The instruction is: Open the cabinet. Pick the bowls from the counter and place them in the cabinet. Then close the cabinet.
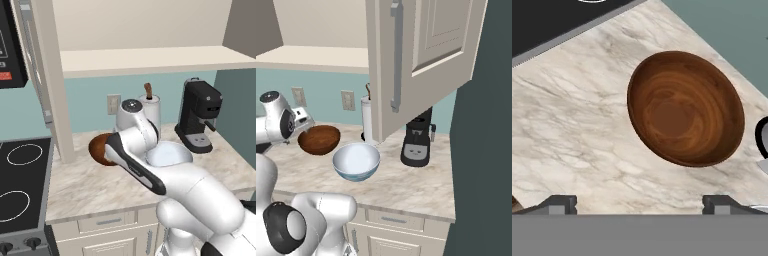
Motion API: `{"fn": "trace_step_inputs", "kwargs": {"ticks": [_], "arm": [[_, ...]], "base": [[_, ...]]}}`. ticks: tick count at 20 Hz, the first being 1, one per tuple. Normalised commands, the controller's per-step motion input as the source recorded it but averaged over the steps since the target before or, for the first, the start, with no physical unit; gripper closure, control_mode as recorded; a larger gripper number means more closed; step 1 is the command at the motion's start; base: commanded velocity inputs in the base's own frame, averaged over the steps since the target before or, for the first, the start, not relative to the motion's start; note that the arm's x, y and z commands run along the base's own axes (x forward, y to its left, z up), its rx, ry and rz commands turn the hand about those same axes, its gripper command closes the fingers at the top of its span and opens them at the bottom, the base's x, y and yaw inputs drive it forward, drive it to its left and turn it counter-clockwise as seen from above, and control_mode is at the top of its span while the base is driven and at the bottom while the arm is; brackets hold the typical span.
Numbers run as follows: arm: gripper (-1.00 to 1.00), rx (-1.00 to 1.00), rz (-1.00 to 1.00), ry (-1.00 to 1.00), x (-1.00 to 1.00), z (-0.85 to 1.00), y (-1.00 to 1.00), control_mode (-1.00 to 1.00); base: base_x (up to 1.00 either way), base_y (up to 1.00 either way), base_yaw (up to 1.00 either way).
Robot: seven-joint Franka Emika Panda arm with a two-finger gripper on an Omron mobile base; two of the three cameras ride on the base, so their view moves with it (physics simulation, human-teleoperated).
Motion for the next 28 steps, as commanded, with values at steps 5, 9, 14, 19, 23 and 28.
{"fn": "trace_step_inputs", "kwargs": {"ticks": [5,9,14,19,23,28], "arm": [[-1.00,-0.02,0.00,0.01,0.24,-0.33,0.00,-1.00],[-1.00,-0.03,0.00,0.04,0.32,-0.29,0.01,-1.00],[-1.00,-0.02,0.00,0.02,0.27,-0.32,0.05,-1.00],[-1.00,-0.02,0.00,0.00,0.24,-0.29,0.15,-1.00],[-1.00,-0.01,0.00,0.01,0.26,-0.18,0.15,-1.00],[-1.00,0.00,0.00,0.00,0.24,-0.17,0.12,-1.00]], "base": [[0.00,0.00,0.00],[0.00,0.00,0.00],[0.00,0.00,0.00],[0.00,0.00,0.00],[0.00,0.00,0.00],[0.00,0.00,0.00]]}}
